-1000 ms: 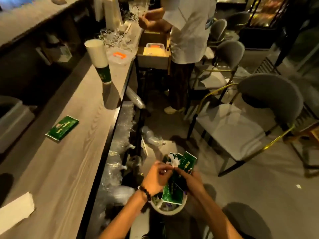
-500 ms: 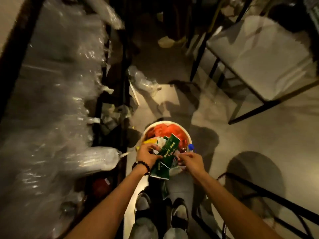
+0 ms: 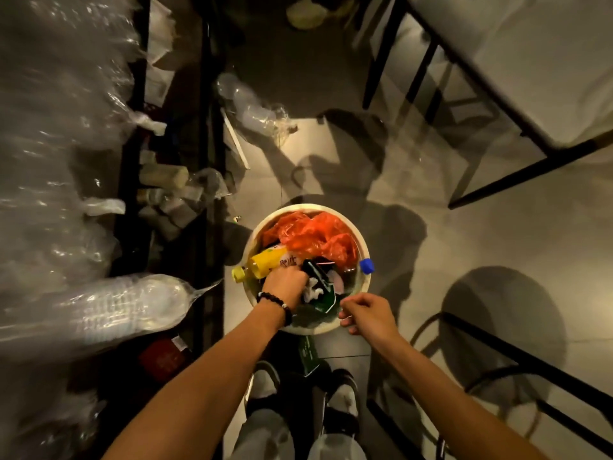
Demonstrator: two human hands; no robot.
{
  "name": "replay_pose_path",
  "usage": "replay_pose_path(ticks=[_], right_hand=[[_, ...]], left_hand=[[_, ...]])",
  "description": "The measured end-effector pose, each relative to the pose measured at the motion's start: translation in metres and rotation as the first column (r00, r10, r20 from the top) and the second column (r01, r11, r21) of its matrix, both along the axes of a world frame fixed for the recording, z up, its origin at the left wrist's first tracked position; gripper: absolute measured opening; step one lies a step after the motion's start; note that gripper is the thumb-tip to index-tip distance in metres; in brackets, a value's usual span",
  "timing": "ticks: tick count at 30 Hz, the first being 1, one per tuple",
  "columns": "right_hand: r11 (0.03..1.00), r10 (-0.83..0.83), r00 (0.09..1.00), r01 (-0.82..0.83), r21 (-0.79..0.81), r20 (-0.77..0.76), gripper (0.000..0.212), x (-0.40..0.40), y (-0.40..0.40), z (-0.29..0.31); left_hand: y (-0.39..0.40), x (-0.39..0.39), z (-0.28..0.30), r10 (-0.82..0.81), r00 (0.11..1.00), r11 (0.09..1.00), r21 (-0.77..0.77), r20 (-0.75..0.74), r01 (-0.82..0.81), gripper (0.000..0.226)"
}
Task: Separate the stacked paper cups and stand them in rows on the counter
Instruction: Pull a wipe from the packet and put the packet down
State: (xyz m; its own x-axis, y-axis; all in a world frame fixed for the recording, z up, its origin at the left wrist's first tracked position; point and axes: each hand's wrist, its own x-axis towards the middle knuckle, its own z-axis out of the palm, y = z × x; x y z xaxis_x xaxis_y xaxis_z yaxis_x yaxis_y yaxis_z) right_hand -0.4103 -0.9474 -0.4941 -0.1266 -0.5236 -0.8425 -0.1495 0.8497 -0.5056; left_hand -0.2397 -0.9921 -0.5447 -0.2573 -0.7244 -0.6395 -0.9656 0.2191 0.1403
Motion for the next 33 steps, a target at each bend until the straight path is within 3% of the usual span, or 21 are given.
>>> replay_pose_path(ticks=[2,7,12,15,18,21,26,31,33], right_hand=[[1.000,0.026,1.000,-0.026,0.005,-0.012,0.015,0.003,-0.001,-0.002],[0.998,0.063,0.998,-0.063,0.018,-0.027,0.014,0.010,-0.004,0.001],[0.994,0.108,0.994,-0.108,-0.007,-0.034,0.012,0.022,-0.015,0.011],[0.993,0.101,0.995,-0.102,-0.053,-0.017,0.012,0.032,-0.017,0.022],[0.989,0.075,0.997,-0.071,-0.129,0.030,0.013,0.041,-0.020,0.044],[0.974,0.092,0.994,-0.079,-0.214,0.051,0.012,0.052,-0.031,0.084],[0.893,0.186,0.982,-0.155,-0.423,0.031,0.006,0.075,-0.046,0.199],[0.804,0.367,0.911,-0.211,-0.556,0.186,0.010,0.108,-0.028,0.380],[0.794,0.403,0.877,-0.194,-0.576,0.260,0.010,0.126,-0.012,0.434]], left_hand=[[0.007,0.005,-0.001,0.047,0.999,0.999,0.014,0.019,-0.048,0.026],[0.016,0.011,0.014,0.251,0.958,0.966,-0.023,-0.137,-0.256,0.030],[0.029,0.024,0.035,0.246,0.928,0.946,-0.137,-0.280,-0.293,0.037],[0.034,0.027,0.052,0.329,0.868,0.890,-0.183,-0.373,-0.417,0.035],[0.034,0.026,0.074,0.415,0.721,0.805,-0.145,-0.555,-0.575,0.031],[0.021,0.025,0.118,0.545,0.459,0.678,0.047,-0.702,-0.734,0.026],[0.008,0.039,0.239,0.556,0.136,0.505,0.204,-0.820,-0.839,0.034],[0.049,0.078,0.425,0.484,-0.106,0.448,0.350,-0.869,-0.823,0.034],[0.080,0.094,0.489,0.429,-0.094,0.437,0.297,-0.898,-0.849,0.023]])
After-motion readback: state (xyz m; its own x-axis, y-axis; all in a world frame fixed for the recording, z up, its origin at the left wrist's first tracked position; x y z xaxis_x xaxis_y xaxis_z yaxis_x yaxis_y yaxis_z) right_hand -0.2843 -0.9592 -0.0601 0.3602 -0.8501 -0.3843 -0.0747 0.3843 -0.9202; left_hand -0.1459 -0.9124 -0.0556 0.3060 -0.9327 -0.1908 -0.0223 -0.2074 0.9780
